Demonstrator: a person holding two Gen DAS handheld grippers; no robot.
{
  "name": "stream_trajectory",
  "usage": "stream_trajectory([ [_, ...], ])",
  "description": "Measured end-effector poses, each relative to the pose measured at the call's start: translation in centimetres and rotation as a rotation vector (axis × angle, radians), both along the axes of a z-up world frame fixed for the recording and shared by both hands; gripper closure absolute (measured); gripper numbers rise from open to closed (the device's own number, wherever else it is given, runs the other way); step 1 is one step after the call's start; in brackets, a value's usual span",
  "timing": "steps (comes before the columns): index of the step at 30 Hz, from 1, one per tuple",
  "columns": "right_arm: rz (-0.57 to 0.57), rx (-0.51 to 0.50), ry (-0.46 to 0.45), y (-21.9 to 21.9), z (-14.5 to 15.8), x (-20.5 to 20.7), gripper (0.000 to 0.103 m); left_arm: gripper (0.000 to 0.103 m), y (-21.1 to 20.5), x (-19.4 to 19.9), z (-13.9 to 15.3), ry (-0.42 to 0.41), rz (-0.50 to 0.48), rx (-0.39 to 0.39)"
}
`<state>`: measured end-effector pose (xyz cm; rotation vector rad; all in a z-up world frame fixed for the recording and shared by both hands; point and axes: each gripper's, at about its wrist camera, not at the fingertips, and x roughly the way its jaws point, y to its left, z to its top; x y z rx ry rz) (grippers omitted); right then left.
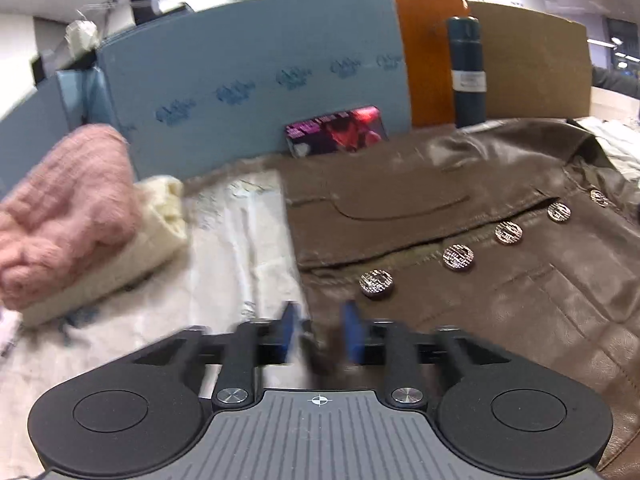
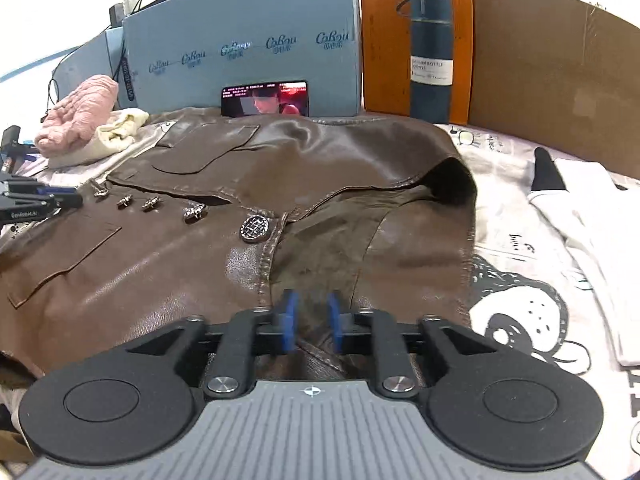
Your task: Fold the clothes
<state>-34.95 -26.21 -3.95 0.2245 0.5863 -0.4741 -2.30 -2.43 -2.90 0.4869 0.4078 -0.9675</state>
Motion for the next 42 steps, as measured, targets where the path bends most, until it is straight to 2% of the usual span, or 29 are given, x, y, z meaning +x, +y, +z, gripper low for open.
stream_trajectory([
  [1, -0.022, -0.020, -0.003, 0.2, 0.1, -0.4, 0.045, 0.043, 0.3, -0.4, 0.4, -0.027, 0.013, -0.015],
  [2, -0.030, -0.038, -0.016, 0.4, 0.3, -0.9, 0.036, 0.028, 0.9, -0.8, 0.9, -0.051, 0.014, -0.038],
  [3, -0.029, -0.051, -0.037, 0.7, 0.5, -1.6, 0.034, 0.022, 1.7, -1.4, 1.5, -0.072, 0.004, -0.067],
  [5, -0.013, -0.077, -0.076, 1.4, 0.7, -3.1, 0.019, 0.015, 3.6, -2.6, 2.6, -0.114, -0.050, -0.135],
  [7, 0.015, -0.119, -0.098, 2.3, 0.9, -4.5, 0.012, 0.008, 5.3, -4.2, 3.4, -0.161, -0.128, -0.178],
  [10, 0.069, -0.175, -0.093, 3.8, 1.3, -6.6, 0.003, 0.005, 6.4, -6.2, 3.2, -0.176, -0.234, -0.135],
  [15, 0.185, -0.213, -0.037, 6.3, 1.6, -9.2, 0.003, 0.005, 8.2, -9.6, 2.9, -0.201, -0.409, -0.062],
  [20, 0.245, -0.312, 0.126, 8.4, 0.8, -8.8, 0.003, 0.005, 10.0, -13.0, 2.6, -0.226, -0.584, 0.013],
  [23, 0.254, -0.364, 0.191, 9.0, 0.1, -8.0, 0.002, 0.005, 9.4, -13.5, 1.7, -0.250, -0.616, 0.074],
  [25, 0.251, -0.384, 0.198, 9.0, -0.2, -7.4, 0.002, 0.005, 8.8, -13.9, 1.0, -0.283, -0.596, 0.105],
  [27, 0.254, -0.400, 0.196, 9.0, -0.3, -6.6, 0.002, 0.005, 8.3, -14.4, 0.1, -0.356, -0.561, 0.131],
  [33, 0.312, -0.439, 0.149, 9.6, -0.7, -4.0, 0.002, 0.005, 7.4, -16.0, -2.6, -0.521, -0.549, 0.114],
  [36, 0.321, -0.468, 0.129, 9.5, -0.6, -3.5, 0.004, 0.005, 7.3, -15.8, -2.8, -0.579, -0.526, 0.118],
  [39, 0.277, -0.517, 0.127, 8.8, -0.5, -4.4, 0.006, 0.005, 7.8, -14.3, -2.7, -0.602, -0.441, 0.129],
  [40, 0.240, -0.545, 0.139, 8.5, -0.6, -4.7, 0.013, 0.005, 7.9, -13.8, -2.7, -0.610, -0.410, 0.123],
  [41, 0.206, -0.571, 0.146, 8.3, -0.7, -5.0, 0.026, 0.006, 7.9, -13.5, -2.8, -0.625, -0.381, 0.108],
  [42, 0.188, -0.584, 0.135, 8.2, -0.7, -5.3, 0.034, 0.009, 7.7, -13.4, -3.0, -0.644, -0.364, 0.084],
])
